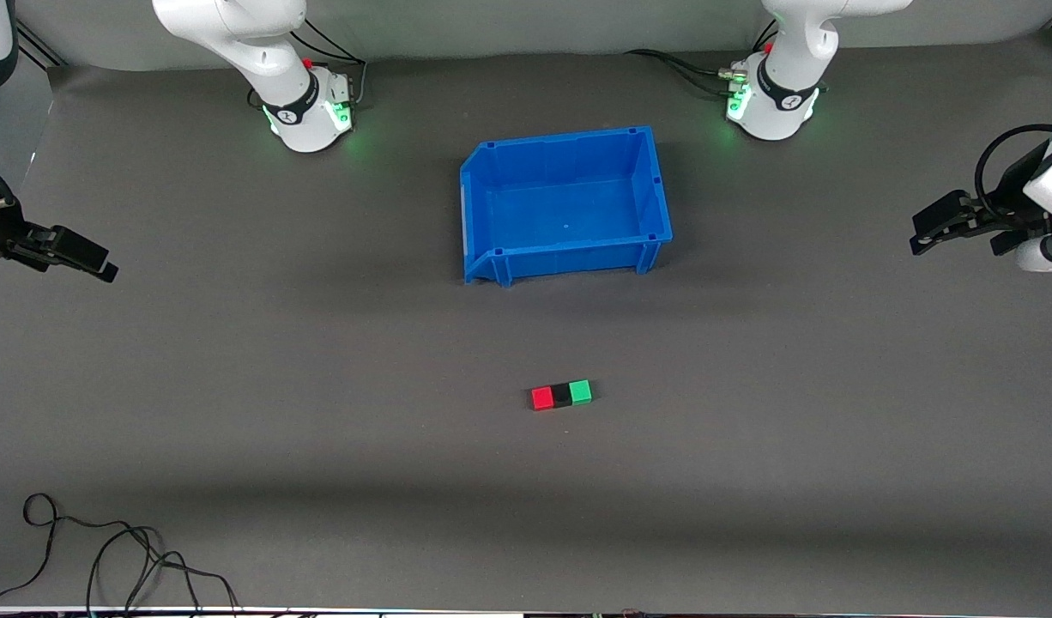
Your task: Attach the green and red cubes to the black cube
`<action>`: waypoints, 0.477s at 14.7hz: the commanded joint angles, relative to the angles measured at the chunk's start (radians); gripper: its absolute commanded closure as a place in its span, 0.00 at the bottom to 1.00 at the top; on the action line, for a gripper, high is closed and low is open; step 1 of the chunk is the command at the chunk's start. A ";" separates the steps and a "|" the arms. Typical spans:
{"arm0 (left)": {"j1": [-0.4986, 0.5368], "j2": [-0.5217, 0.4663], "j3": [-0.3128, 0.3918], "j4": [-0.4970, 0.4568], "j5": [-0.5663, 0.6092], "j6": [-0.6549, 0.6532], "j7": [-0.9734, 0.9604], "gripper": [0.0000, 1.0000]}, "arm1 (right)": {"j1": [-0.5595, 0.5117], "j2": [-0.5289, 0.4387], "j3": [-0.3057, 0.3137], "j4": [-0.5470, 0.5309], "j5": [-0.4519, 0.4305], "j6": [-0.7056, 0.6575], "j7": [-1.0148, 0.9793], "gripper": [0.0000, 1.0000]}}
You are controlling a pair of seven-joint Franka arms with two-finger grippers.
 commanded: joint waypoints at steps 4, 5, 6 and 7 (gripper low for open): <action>0.003 -0.009 -0.013 0.009 0.033 -0.038 0.020 0.00 | 0.008 0.009 0.018 -0.023 -0.016 -0.007 -0.002 0.01; 0.001 -0.006 -0.014 0.009 0.045 -0.047 0.020 0.00 | 0.008 0.009 0.018 -0.023 -0.016 -0.008 -0.002 0.01; 0.001 -0.003 -0.014 0.005 0.047 -0.053 0.020 0.00 | 0.007 0.009 0.018 -0.023 -0.016 -0.008 -0.005 0.01; 0.001 -0.003 -0.014 0.000 0.048 -0.056 0.020 0.00 | 0.007 0.009 0.018 -0.023 -0.016 -0.008 -0.005 0.01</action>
